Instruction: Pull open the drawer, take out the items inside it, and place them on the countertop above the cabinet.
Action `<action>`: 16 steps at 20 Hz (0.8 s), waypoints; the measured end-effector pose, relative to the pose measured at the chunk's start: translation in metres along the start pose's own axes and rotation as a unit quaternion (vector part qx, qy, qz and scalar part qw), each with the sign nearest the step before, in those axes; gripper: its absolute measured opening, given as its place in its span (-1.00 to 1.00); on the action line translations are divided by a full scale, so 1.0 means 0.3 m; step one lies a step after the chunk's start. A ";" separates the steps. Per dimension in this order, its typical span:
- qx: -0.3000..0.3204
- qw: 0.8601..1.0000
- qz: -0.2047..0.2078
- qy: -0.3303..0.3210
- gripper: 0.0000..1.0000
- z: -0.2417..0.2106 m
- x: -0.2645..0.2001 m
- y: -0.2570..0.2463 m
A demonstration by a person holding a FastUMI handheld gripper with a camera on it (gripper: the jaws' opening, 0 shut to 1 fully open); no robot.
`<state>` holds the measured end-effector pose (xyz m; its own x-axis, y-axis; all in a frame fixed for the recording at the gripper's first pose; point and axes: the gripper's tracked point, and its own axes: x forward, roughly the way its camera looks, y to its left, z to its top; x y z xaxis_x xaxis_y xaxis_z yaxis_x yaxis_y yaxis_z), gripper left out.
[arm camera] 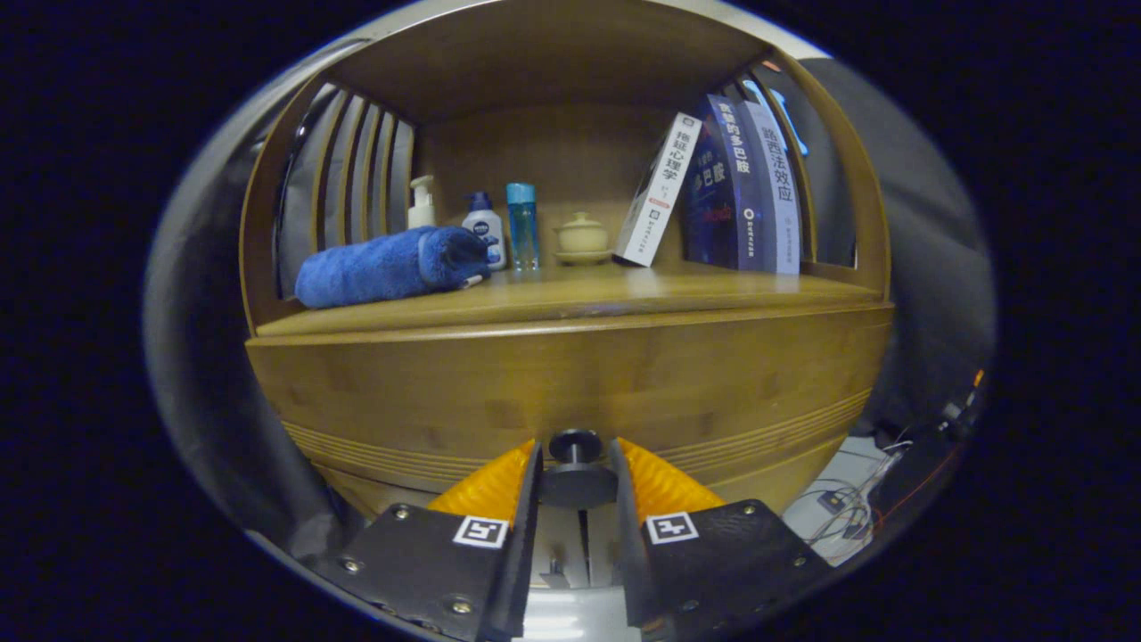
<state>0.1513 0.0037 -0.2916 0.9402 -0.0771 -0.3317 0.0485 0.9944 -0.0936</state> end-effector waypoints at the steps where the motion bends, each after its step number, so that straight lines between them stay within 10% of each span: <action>1: -0.011 1.000 -0.008 -0.011 -0.16 0.002 -0.005 -0.001; 16: 0.017 1.000 -0.005 -0.010 -0.40 -0.058 -0.250 -0.044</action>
<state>0.0742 -0.0049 -0.2818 0.9460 -0.0853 -0.3129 0.0684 0.9956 -0.0647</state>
